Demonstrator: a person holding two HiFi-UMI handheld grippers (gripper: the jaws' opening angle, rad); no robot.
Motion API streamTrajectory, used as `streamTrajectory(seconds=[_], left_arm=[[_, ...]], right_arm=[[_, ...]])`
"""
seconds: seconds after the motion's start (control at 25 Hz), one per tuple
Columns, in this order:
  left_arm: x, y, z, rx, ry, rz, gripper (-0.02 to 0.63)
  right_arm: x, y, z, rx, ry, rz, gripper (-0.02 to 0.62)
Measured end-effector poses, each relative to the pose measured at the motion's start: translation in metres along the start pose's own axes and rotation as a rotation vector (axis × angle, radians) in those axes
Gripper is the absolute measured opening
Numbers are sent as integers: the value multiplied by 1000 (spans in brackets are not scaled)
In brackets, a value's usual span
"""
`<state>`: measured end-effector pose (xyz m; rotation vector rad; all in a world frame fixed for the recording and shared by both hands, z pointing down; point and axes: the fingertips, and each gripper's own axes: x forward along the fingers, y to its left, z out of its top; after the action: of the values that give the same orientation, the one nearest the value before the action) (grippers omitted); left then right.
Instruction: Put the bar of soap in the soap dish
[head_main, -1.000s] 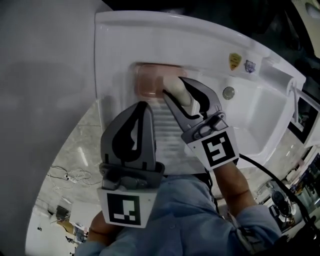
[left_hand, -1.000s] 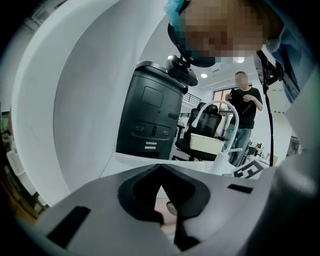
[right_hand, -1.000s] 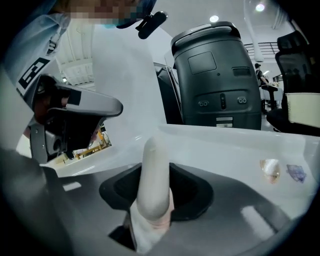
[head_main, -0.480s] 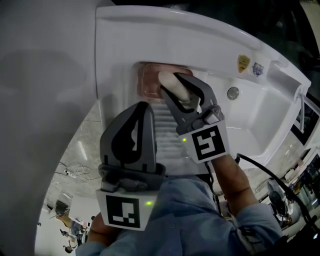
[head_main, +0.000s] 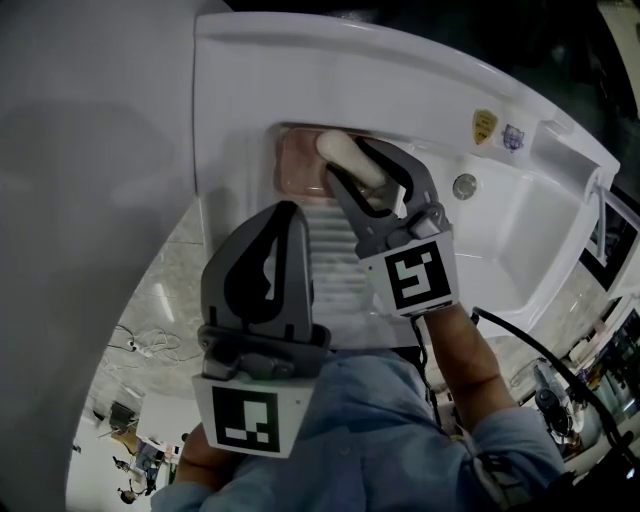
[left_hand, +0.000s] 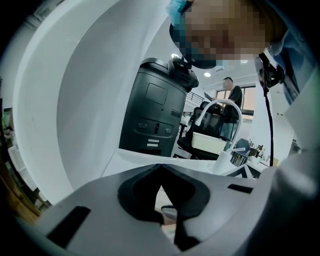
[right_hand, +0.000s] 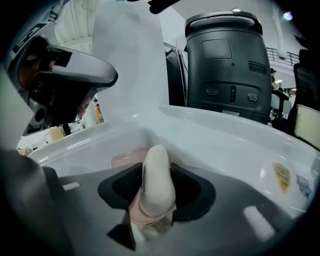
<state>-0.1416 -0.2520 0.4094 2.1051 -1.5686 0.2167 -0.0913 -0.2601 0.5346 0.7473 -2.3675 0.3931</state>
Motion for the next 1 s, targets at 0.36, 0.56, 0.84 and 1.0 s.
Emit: streamTrajectory(seconds=[0.36,0.56,0.84,1.0], left_arm=[[-5,-5,6,20,-20,4,5],[-12,-14,9,55,-37,4,5],[-40,-47,23,129,-90,10,5],[-65,-70,39,184,-162,24,5]], right_arm=[[-22,-10,5,4,-28,-54,179],[-44,-16,12,3,-67,-94,175],[-110,-9,40,54,-181,-127,160],[-157,1,62,68,-291,-142,143]])
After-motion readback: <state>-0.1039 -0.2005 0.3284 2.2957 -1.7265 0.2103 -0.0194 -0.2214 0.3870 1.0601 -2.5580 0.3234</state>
